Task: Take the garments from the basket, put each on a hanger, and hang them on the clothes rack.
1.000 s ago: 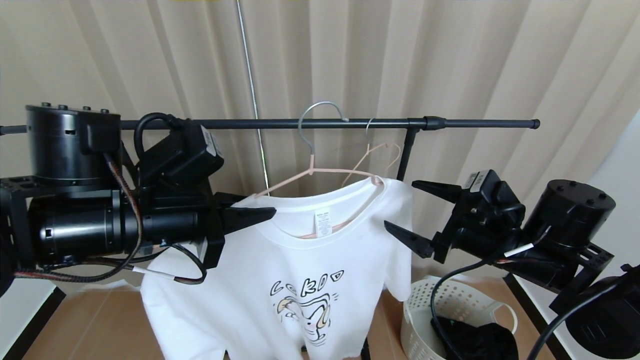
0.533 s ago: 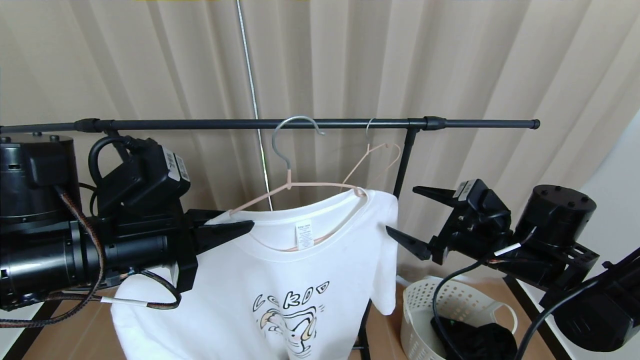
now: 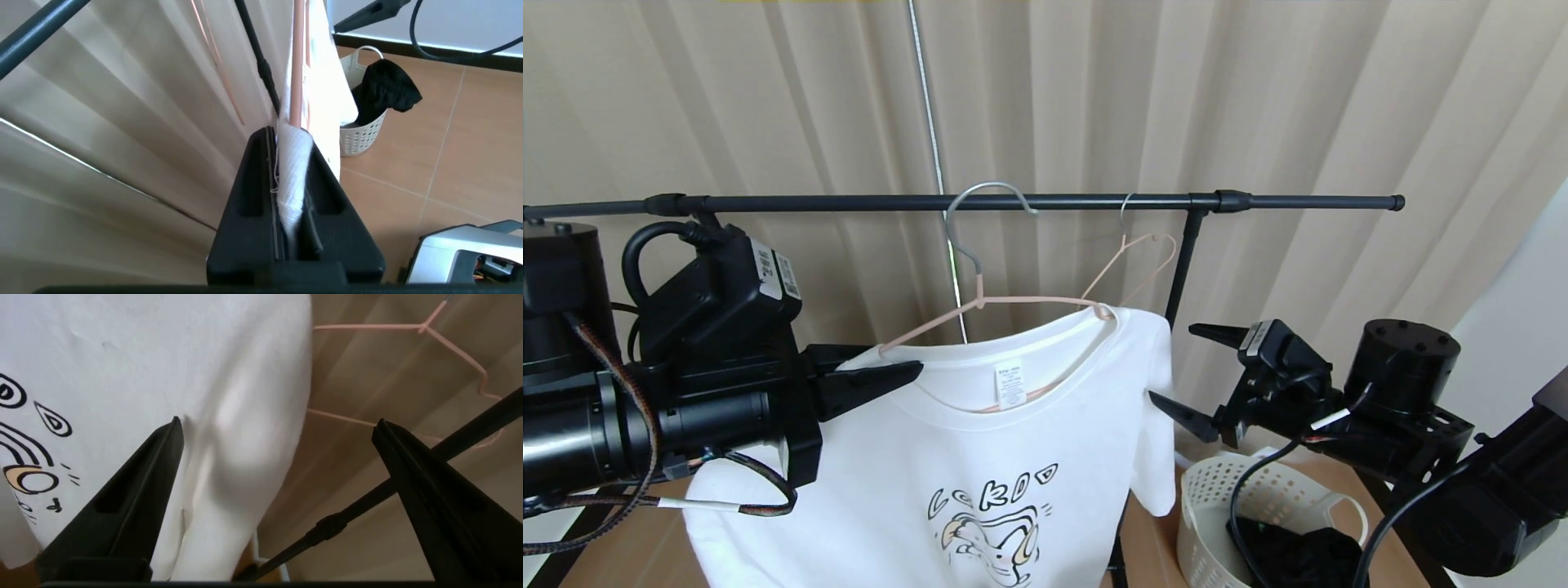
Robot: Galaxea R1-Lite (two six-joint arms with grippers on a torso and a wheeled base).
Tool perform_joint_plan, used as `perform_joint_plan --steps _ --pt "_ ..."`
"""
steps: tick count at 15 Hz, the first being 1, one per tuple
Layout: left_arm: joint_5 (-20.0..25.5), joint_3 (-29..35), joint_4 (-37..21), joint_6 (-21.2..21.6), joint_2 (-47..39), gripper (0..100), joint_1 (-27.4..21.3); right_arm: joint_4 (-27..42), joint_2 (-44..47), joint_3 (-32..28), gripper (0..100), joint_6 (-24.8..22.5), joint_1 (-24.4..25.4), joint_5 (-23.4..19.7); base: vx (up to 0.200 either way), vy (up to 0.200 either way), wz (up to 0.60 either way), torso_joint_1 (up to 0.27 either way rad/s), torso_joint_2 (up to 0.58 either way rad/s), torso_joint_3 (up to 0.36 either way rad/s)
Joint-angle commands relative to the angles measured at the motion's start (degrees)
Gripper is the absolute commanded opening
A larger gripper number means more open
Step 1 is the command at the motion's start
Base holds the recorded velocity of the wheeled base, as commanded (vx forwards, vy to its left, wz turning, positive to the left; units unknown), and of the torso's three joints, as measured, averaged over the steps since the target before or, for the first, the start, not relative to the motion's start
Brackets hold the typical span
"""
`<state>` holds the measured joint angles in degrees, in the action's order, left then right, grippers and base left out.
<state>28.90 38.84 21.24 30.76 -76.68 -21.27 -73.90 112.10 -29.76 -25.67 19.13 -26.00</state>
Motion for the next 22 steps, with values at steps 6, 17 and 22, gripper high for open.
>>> perform_joint_plan --steps 6,17,22 --pt "0.0 0.1 0.0 -0.1 1.2 0 0.0 -0.4 4.0 -0.7 100 -0.4 -0.1 0.3 0.000 0.000 0.00 0.000 0.00 0.000" --pt "0.0 -0.3 0.0 0.0 2.6 0 -0.2 -0.5 5.6 -1.4 0 -0.4 -0.1 0.4 0.000 0.000 0.00 0.000 0.00 0.000" --pt "0.0 -0.4 0.0 0.0 2.7 0 -0.1 -0.1 5.5 -2.6 0 -0.4 -1.9 0.3 0.000 0.000 0.00 0.000 0.00 0.000"
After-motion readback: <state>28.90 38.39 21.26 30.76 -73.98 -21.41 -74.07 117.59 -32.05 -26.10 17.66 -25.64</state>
